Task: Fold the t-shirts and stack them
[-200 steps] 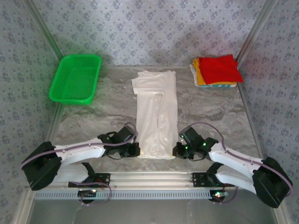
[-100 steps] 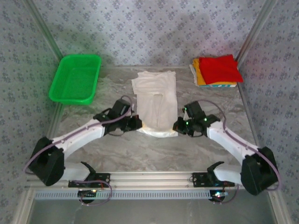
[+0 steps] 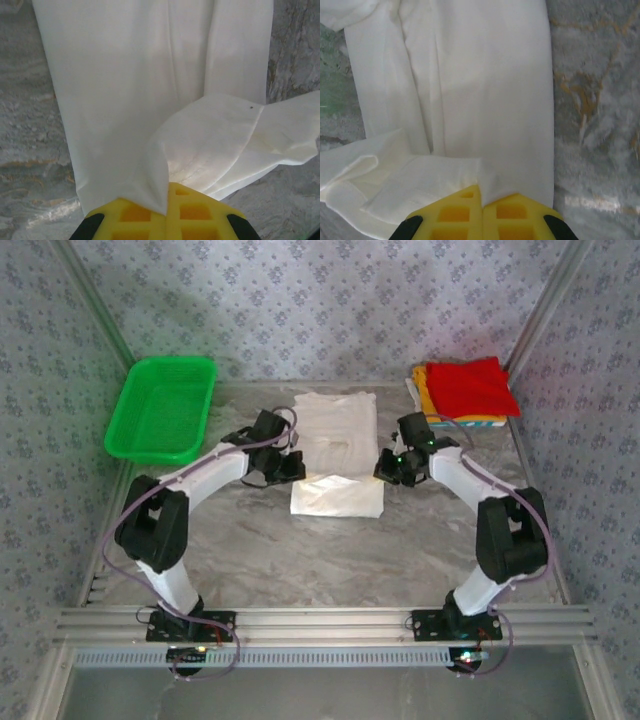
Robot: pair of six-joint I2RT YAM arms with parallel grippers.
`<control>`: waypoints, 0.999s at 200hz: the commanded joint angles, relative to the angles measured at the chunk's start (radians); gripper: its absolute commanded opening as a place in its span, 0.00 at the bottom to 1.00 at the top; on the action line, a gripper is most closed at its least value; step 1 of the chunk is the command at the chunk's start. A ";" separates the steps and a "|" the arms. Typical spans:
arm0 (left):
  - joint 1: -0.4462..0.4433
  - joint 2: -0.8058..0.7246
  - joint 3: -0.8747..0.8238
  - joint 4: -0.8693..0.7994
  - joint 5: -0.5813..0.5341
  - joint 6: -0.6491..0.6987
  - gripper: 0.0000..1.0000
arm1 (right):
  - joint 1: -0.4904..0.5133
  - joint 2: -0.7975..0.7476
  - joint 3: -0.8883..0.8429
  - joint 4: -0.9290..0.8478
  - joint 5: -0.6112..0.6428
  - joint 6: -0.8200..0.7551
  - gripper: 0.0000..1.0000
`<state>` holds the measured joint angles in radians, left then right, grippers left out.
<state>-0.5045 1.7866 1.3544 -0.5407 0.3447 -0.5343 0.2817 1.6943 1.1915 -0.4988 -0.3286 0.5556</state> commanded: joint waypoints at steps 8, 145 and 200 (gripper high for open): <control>0.028 0.052 0.091 -0.100 -0.024 0.069 0.00 | -0.018 0.074 0.086 0.012 0.003 -0.040 0.00; 0.121 0.412 0.643 -0.303 -0.121 0.165 0.47 | -0.083 0.391 0.572 -0.111 -0.042 -0.052 0.37; 0.018 0.102 0.307 -0.054 -0.257 0.155 0.46 | -0.063 0.139 0.327 0.017 -0.107 -0.085 0.40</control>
<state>-0.4126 2.1036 1.8893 -0.7307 0.1318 -0.3828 0.1902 2.0068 1.7008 -0.5430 -0.3637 0.4961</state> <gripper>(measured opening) 0.478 0.423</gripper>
